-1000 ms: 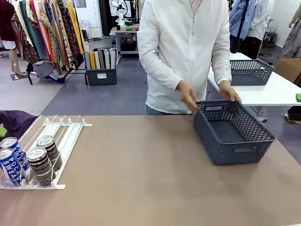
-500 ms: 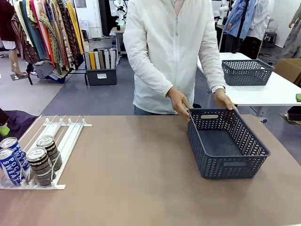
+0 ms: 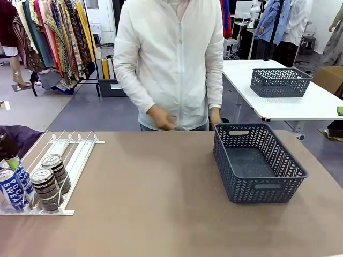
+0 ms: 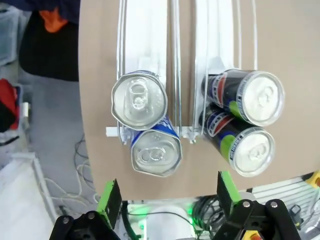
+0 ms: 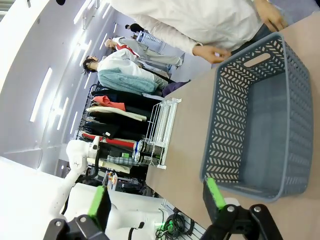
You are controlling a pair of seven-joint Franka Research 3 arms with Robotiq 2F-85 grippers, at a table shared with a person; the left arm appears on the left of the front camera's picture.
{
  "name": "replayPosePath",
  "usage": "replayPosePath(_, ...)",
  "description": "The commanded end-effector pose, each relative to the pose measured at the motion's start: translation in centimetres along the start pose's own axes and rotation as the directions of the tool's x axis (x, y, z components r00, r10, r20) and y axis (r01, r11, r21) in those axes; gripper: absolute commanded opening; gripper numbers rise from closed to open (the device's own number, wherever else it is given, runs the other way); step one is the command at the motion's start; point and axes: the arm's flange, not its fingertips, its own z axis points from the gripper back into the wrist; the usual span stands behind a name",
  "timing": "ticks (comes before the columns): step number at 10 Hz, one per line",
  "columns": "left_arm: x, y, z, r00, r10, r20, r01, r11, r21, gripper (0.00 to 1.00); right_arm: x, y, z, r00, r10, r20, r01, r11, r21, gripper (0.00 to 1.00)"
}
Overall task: Retrieve and store the cans from the dispenser.
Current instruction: Pick up one can from the Automatic Can Dispenser and place it in the middle of the table.
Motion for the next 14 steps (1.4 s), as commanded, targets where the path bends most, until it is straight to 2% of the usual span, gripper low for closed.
replayPosePath(1, -0.2, 0.5, -1.6, 0.998, 0.064, -0.004, -0.064, 0.997, -0.039, 1.00, 0.4, 0.5, -0.2, 1.000, 0.005, 0.017, -0.005, 1.000, 0.021, 1.00)
replayPosePath(3, 0.5, 0.7, -3.4, 0.995, 0.067, -0.073, -0.072, 0.995, -0.074, 1.00, 0.4, 0.5, -0.2, 1.000, 0.005, 0.017, -0.005, 1.000, 0.021, 1.00)
replayPosePath(5, 0.8, 1.1, -4.7, 0.989, 0.097, -0.108, -0.104, 0.993, -0.059, 1.00, 0.4, 0.5, -0.2, 1.000, 0.005, 0.017, -0.005, 1.000, 0.021, 1.00)
replayPosePath(9, 0.7, 0.5, -5.5, 0.988, 0.114, -0.106, -0.118, 0.993, -0.031, 1.00, 0.4, 0.5, -0.2, 1.000, 0.005, 0.017, -0.005, 1.000, 0.021, 1.00)
replayPosePath(10, 0.6, 0.4, -5.5, 0.986, 0.123, -0.110, -0.126, 0.992, -0.019, 0.78, 0.4, 0.5, -0.2, 1.000, 0.005, 0.017, -0.005, 1.000, 0.021, 1.00)
replayPosePath(11, 0.6, 0.3, -5.5, 0.987, 0.126, -0.104, -0.128, 0.992, -0.015, 0.21, 0.4, 0.5, -0.2, 1.000, 0.005, 0.017, -0.005, 1.000, 0.021, 1.00)
replayPosePath(12, 0.6, 0.2, -5.5, 0.988, 0.123, -0.096, -0.125, 0.992, -0.012, 0.00, 0.4, 0.5, -0.2, 1.000, 0.005, 0.017, -0.005, 1.000, 0.021, 1.00)
replayPosePath(14, 0.6, 0.3, -5.4, 0.988, 0.121, -0.094, -0.122, 0.992, -0.007, 0.00, 0.4, 0.5, -0.2, 1.000, 0.005, 0.017, -0.005, 1.000, 0.021, 1.00)
